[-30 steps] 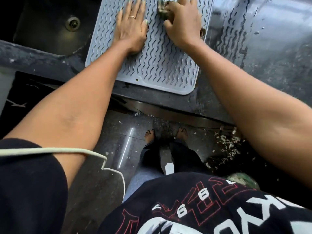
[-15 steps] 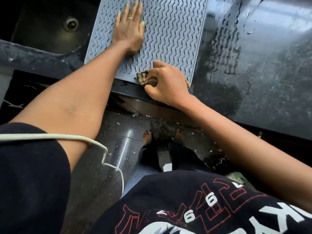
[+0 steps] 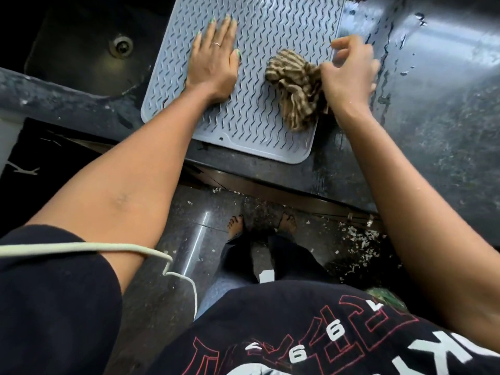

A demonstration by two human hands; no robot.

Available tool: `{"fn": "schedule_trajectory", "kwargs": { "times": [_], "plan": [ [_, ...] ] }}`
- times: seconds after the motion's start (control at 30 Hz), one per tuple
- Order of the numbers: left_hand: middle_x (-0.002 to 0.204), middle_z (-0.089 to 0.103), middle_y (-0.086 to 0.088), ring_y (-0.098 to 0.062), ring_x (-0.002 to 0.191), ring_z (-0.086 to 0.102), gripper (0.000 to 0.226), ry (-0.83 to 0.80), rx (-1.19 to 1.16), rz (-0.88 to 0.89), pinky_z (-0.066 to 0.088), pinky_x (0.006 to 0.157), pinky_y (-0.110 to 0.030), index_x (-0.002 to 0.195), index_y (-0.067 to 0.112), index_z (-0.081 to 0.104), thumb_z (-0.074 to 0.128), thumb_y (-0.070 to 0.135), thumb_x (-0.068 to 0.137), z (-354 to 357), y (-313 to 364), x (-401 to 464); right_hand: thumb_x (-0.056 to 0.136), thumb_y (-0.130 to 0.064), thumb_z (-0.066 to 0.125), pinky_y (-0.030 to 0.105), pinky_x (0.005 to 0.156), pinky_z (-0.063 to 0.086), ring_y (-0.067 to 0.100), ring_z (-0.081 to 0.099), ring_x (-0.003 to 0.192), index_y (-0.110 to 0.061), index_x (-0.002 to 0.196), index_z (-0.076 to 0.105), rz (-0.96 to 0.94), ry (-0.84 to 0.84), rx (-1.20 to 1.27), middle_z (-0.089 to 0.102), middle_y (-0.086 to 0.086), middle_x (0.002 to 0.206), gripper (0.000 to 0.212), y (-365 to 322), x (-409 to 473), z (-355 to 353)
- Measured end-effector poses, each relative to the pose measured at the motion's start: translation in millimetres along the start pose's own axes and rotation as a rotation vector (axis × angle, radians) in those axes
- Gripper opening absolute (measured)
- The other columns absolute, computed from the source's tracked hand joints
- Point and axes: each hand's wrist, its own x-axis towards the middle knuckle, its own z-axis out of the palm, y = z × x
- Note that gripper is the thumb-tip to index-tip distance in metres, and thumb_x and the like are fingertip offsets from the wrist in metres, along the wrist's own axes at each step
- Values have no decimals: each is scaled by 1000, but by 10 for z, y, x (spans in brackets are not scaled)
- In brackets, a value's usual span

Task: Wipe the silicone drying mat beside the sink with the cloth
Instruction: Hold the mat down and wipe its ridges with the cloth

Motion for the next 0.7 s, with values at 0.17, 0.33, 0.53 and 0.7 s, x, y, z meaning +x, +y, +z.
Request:
{"fn": "schedule_trajectory", "kwargs": {
  "times": [0.17,0.33,0.53,0.7],
  "plan": [
    [162,4,1,-17,150,2,58,9,10,-5,0,121,-38,154,19,5,22,33,100,7,9,-4,92,-37,45,30,94,30,16,41,116,-18,118,55,-446,-96,-170,51,4,126,34,-36,-113,169],
    [152,35,1,-18,138,31,53,133,-19,-1,22,110,-38,144,22,36,33,36,93,-85,-39,86,85,-35,53,46,98,33,31,34,127,-17,136,38,-580,-179,-523,36,9,143,56,36,-224,307],
    [152,31,1,-20,140,27,52,151,1,-64,21,111,-36,140,23,38,34,39,91,-136,-140,494,82,-13,56,51,93,39,35,35,126,-15,140,34,-595,-260,-515,33,14,145,63,56,-134,278],
    [162,7,-1,-22,150,5,63,8,-19,-68,2,120,-44,153,26,14,28,51,96,-139,-233,915,82,-4,54,46,87,41,31,41,123,-17,136,44,-578,-160,-417,42,10,140,56,85,-53,296]
  ]
}}
